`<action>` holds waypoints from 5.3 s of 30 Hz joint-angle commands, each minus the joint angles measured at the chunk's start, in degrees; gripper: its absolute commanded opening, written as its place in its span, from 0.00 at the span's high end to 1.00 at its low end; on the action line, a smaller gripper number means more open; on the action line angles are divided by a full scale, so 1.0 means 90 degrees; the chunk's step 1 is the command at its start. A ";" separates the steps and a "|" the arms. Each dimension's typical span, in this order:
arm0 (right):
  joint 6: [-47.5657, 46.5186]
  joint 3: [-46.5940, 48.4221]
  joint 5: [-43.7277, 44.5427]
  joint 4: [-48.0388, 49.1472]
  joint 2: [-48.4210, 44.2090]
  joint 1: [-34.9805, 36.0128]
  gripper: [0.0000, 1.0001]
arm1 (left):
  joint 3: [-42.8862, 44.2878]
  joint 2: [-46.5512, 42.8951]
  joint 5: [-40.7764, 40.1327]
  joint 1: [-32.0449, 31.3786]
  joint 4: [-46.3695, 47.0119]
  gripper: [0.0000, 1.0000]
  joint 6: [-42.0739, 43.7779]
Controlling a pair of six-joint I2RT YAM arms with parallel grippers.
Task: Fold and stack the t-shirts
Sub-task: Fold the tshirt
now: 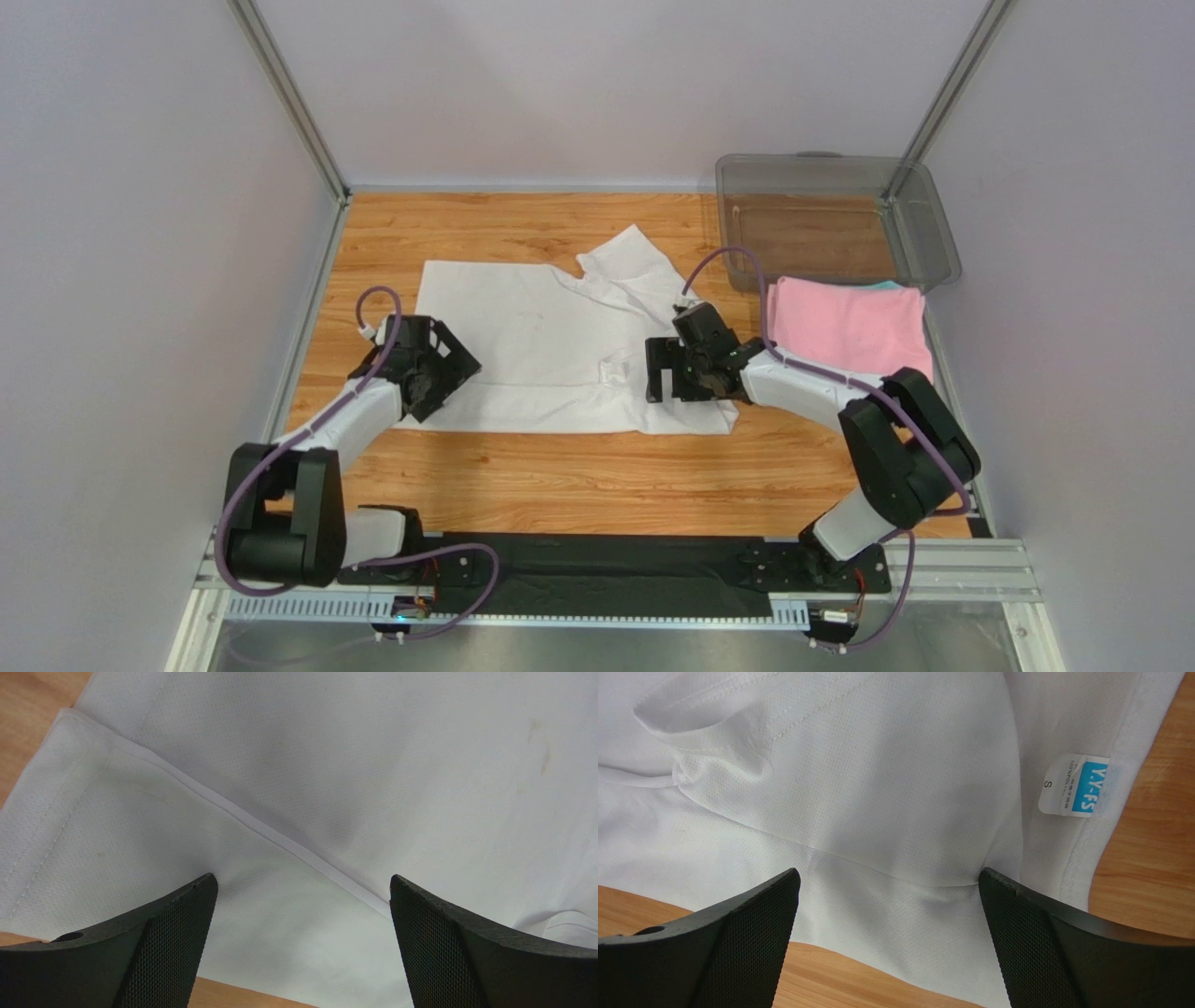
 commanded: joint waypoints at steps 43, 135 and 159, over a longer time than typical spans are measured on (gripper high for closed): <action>-0.0213 0.0636 0.2084 -0.1894 -0.2558 0.1127 0.00 | 0.3920 0.1113 -0.1350 0.0125 -0.2414 0.03 0.1277; -0.1375 0.8468 0.1400 -0.2246 0.5782 -0.0943 0.78 | 0.6188 0.4994 -0.0745 0.0819 -0.2317 1.00 0.2392; -0.1844 0.8877 0.1752 -0.1973 0.5509 -0.1021 1.00 | 0.6169 0.4935 -0.0784 0.0838 -0.2346 1.00 0.2362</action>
